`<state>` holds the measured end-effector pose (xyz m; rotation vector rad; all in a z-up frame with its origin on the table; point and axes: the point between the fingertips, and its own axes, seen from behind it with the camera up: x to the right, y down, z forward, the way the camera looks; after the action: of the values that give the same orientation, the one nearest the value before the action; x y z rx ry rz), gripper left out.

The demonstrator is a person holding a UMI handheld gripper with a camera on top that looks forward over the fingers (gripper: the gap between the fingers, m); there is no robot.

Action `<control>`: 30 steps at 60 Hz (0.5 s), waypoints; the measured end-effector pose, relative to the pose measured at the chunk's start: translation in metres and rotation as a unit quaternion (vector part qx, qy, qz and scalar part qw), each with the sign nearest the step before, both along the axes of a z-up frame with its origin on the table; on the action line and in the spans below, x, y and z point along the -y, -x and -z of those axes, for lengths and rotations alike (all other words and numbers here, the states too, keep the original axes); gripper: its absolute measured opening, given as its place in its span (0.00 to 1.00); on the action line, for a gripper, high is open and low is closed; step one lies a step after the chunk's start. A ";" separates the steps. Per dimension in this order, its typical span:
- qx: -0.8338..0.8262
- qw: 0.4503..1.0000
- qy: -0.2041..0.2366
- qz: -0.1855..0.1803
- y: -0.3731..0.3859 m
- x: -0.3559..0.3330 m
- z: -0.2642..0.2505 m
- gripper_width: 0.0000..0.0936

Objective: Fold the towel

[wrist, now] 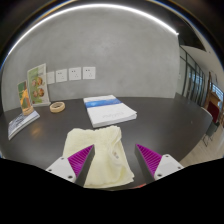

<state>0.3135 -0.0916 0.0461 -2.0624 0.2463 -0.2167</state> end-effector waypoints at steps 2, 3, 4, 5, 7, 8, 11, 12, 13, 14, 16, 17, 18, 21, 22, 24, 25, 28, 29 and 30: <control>0.006 1.000 -0.003 -0.006 0.006 0.005 -0.006 0.89; 0.007 1.000 -0.004 -0.009 0.009 0.008 -0.008 0.89; 0.008 1.000 -0.005 -0.012 0.014 0.010 -0.011 0.89; 0.009 1.000 -0.007 -0.015 0.017 0.015 -0.013 0.89; 0.012 1.000 -0.011 -0.024 0.027 0.022 -0.020 0.89; 0.015 0.999 -0.013 -0.029 0.033 0.025 -0.024 0.89; 0.027 0.998 -0.022 -0.043 0.051 0.038 -0.036 0.89; 0.031 0.998 -0.025 -0.047 0.058 0.043 -0.040 0.89; 0.035 0.998 -0.029 -0.050 0.067 0.048 -0.044 0.89; 0.038 0.997 -0.031 -0.054 0.074 0.054 -0.049 0.89; 0.042 0.996 -0.035 -0.064 0.092 0.066 -0.057 0.89; 0.044 0.996 -0.039 -0.071 0.102 0.072 -0.061 0.89; 0.044 0.995 -0.043 -0.077 0.113 0.078 -0.065 0.89; 0.044 0.993 -0.052 -0.095 0.146 0.097 -0.073 0.89; 0.044 0.992 -0.059 -0.100 0.160 0.103 -0.072 0.89; 0.042 0.991 -0.064 -0.110 0.182 0.117 -0.080 0.89; 0.040 0.990 -0.067 -0.115 0.193 0.124 -0.082 0.89; 0.035 0.988 -0.068 -0.132 0.228 0.146 -0.086 0.89; 0.034 0.987 -0.068 -0.139 0.240 0.154 -0.087 0.89; 0.033 0.986 -0.073 -0.146 0.253 0.161 -0.085 0.89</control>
<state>0.0600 -0.2527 0.1313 -1.9152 -0.0799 -0.0846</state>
